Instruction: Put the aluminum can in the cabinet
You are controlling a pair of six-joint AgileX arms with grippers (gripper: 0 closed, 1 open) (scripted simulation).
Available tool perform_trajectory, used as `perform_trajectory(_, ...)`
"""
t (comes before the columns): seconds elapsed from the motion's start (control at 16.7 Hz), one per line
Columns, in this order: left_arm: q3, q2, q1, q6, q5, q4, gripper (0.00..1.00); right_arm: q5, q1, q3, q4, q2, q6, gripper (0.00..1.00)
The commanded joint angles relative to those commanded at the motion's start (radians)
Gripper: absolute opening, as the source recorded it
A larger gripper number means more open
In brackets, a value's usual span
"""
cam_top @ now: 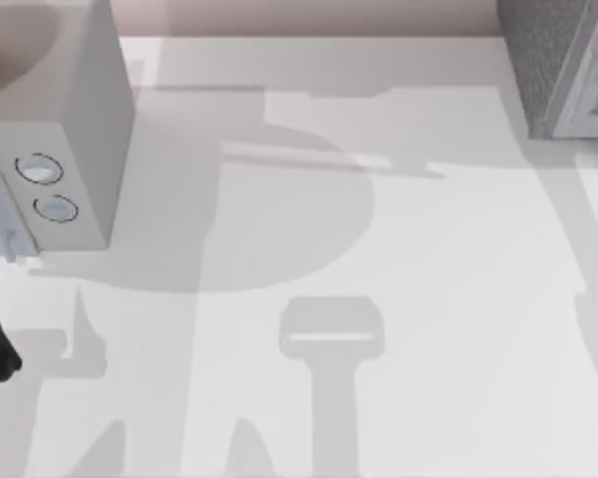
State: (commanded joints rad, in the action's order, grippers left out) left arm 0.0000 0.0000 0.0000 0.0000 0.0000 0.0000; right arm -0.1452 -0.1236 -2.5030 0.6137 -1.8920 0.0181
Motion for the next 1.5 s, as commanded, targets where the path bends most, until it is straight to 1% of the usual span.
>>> perform_trajectory(0.48, 0.000, 0.000, 0.000, 0.000, 0.000, 0.000, 1.00, 0.021, 0.024, -0.251, 0.064, -0.185, -0.001, 0.00)
perform_trajectory(0.9, 0.000, 0.000, 0.000, 0.000, 0.000, 0.000, 1.00, 0.023, 0.026, -0.273, 0.070, -0.201, -0.001, 0.00)
perform_trajectory(1.5, 0.000, 0.000, 0.000, 0.000, 0.000, 0.000, 1.00, 0.023, 0.026, -0.273, 0.070, -0.201, -0.001, 0.75)
